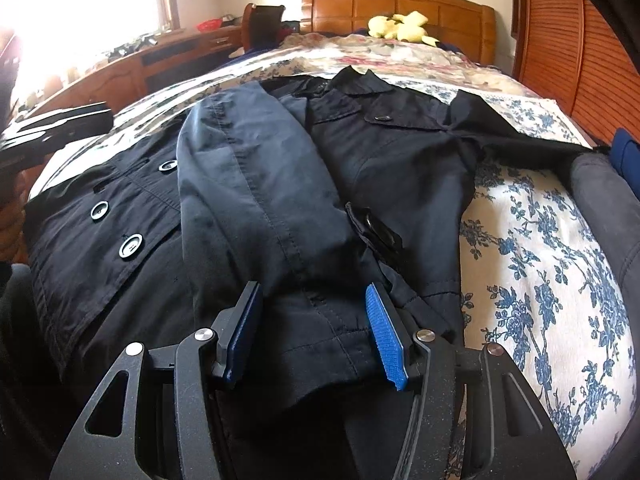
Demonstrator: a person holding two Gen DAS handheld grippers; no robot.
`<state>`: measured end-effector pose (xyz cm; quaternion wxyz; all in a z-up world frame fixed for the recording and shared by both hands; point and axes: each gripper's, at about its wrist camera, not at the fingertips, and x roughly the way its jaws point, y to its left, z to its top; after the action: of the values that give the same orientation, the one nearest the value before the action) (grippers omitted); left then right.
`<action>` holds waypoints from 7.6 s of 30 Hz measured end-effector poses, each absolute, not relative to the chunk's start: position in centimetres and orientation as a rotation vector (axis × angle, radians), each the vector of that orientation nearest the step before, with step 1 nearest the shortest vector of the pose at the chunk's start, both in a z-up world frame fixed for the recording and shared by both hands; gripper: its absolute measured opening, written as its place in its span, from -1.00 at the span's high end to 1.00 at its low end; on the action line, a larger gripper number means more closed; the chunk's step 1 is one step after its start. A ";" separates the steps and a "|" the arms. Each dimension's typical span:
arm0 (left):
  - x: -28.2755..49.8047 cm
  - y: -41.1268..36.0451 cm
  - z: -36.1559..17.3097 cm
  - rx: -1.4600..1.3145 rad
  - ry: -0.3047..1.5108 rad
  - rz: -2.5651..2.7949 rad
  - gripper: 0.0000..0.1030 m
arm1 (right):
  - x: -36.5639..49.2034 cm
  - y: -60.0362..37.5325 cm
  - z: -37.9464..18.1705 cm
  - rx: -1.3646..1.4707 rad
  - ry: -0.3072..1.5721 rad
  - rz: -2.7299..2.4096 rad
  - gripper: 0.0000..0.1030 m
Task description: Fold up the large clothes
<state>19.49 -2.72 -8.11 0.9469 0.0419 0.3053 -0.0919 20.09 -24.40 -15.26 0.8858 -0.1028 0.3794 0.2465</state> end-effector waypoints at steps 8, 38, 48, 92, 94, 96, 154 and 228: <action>23.9 -2.7 -10.0 0.075 0.622 -0.226 -0.07 | 19.9 -24.2 -15.3 -0.214 0.786 0.482 -0.06; 24.3 -1.4 -12.6 0.007 0.585 -0.249 -0.07 | 32.1 -28.2 -7.6 -0.222 0.735 0.264 -0.34; 24.2 -1.7 -12.5 0.016 0.574 -0.249 -0.07 | 40.8 -33.3 -8.2 -0.108 0.782 0.109 -0.34; 24.0 -2.0 -12.4 0.033 0.562 -0.253 -0.07 | 35.6 -23.2 -8.1 -0.286 0.808 0.386 0.66; 24.0 -2.0 -12.4 0.033 0.561 -0.253 -0.07 | 35.3 -24.0 -7.0 -0.287 0.774 0.365 0.23; 24.0 -2.1 -12.4 0.032 0.561 -0.253 -0.07 | 35.5 -24.7 -6.2 -0.278 0.751 0.349 -0.04; 20.2 2.3 -8.6 -0.008 0.486 -0.228 -0.08 | 36.1 -20.3 1.0 -0.243 0.588 0.375 0.97; 17.8 9.8 -7.5 -0.064 0.484 -0.153 -0.08 | 32.5 -12.8 -13.0 -0.266 0.939 0.477 0.88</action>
<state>17.80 9.83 -7.49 0.9674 -0.0314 0.2395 -0.0755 32.53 -12.80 -13.01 0.8561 -0.1266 0.4466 0.2271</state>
